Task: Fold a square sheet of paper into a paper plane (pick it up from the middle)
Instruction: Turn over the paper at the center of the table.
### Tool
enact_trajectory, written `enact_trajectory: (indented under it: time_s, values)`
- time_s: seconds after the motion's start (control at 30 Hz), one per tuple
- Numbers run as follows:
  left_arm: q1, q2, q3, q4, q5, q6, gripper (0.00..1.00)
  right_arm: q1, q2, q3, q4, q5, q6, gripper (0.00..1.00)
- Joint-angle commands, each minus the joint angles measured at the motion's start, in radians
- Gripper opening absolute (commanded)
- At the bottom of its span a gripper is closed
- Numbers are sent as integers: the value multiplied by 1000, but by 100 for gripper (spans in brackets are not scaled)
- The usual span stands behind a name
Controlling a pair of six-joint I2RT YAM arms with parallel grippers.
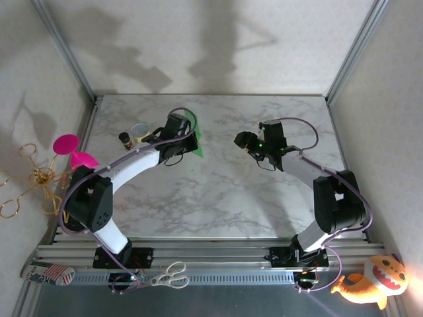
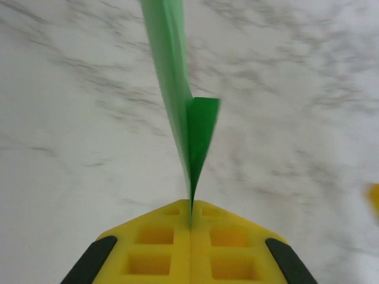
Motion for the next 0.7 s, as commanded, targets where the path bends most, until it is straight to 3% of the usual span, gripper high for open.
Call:
enact_trajectory:
  time_s: [0.0, 0.2, 0.3, 0.53, 0.67]
  values:
    - [-42, 37, 114, -332, -367, 150, 0, -8, -52, 5, -61, 138, -61, 72]
    - [-109, 140, 260, -528, -633, 167, 0, -11, -84, -13, -78, 215, -60, 77]
    - [-145, 202, 295, -571, -677, 158, 0, -12, -98, -27, -75, 238, -56, 78]
    - [-209, 361, 339, -579, -624, 110, 0, -17, -119, -44, -84, 268, -34, 78]
    - [-224, 408, 339, -501, -484, 83, 12, -24, -125, -48, -103, 290, -18, 78]
